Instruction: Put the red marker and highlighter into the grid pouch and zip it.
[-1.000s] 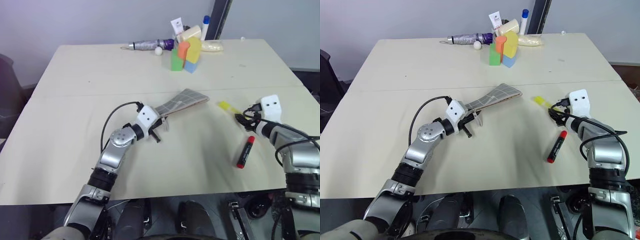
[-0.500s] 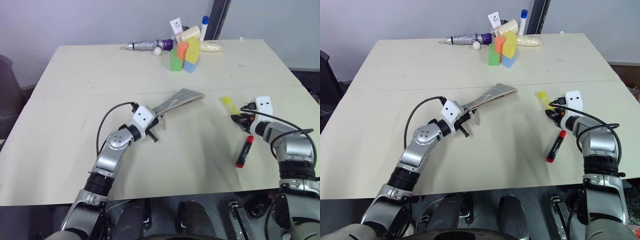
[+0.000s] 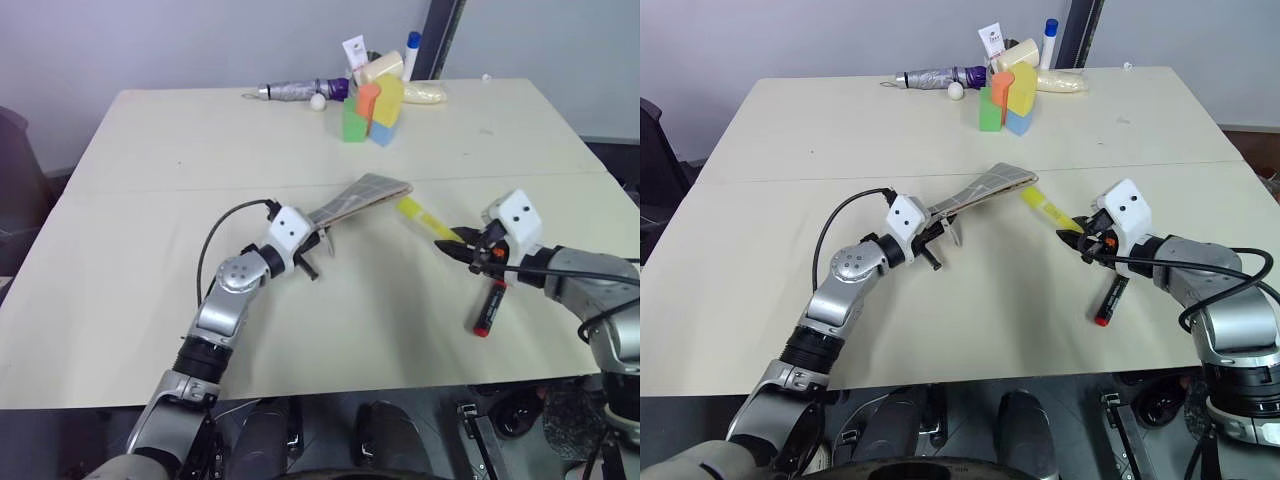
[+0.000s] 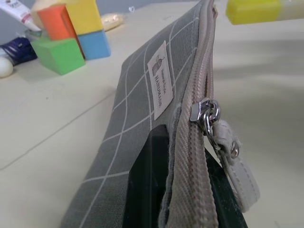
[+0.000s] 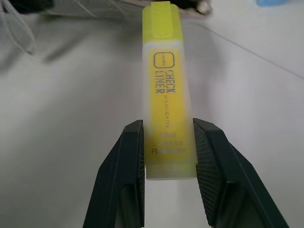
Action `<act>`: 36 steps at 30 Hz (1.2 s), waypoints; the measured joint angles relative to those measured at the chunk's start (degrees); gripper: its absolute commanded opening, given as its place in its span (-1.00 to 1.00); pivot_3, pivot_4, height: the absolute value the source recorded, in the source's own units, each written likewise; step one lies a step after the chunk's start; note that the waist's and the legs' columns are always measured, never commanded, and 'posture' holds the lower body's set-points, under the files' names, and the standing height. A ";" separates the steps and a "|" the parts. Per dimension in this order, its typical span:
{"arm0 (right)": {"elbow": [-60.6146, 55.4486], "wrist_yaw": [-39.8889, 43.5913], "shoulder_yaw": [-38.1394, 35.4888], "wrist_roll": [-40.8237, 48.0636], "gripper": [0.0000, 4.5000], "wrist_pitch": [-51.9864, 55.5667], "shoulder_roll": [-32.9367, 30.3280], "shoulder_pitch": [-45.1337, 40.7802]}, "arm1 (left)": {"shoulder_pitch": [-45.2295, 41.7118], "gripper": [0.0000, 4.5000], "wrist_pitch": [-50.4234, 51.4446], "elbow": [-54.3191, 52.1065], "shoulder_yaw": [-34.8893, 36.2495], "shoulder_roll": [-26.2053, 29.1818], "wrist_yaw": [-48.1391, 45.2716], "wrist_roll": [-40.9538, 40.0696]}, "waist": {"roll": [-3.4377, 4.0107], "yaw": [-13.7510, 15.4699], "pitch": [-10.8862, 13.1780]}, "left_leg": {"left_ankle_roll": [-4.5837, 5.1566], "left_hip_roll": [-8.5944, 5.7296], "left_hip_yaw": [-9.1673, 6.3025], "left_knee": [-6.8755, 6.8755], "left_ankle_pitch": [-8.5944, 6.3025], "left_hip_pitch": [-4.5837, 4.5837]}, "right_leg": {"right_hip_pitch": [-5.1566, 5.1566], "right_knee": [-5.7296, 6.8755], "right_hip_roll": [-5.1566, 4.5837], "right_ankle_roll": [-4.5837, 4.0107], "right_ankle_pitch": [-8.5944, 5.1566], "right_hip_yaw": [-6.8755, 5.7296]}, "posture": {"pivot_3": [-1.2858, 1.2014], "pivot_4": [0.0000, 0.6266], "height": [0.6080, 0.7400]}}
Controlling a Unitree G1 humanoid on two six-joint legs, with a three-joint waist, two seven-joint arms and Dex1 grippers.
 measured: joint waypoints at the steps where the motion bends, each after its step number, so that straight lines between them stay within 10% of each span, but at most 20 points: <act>1: 0.04 -0.38 0.20 0.08 -0.61 0.28 0.11 -0.64 | 0.00 -1.00 -0.01 0.01 -0.01 -0.05 -0.02 0.01 | 0.00 0.01 0.00 | 0.00 0.00 0.00 0.00 0.00 0.00 | 0.00 0.00 0.00 0.00 0.00 0.00 | 0.03 -0.52 1.00; 34: -2.74 6.72 21.44 -9.07 -0.61 -4.71 -5.99 -6.14 | 2.23 -1.00 -14.75 -1.50 -8.34 10.04 -10.92 6.94 | 0.01 -0.08 0.00 | 0.01 0.04 0.00 -0.03 -0.01 -0.20 | -0.18 -0.15 -0.05 -0.02 0.00 -0.02 | 0.03 -0.52 1.00; 36: -3.67 7.51 22.98 -9.35 -0.16 -4.65 -5.36 -7.37 | 2.12 -1.00 -14.83 -2.12 -8.44 10.30 -11.91 6.93 | 0.01 -0.02 0.00 | 0.01 0.04 0.00 -0.02 -0.01 -0.22 | -0.18 -0.15 -0.05 -0.02 0.00 -0.02 | 0.03 -0.52 1.00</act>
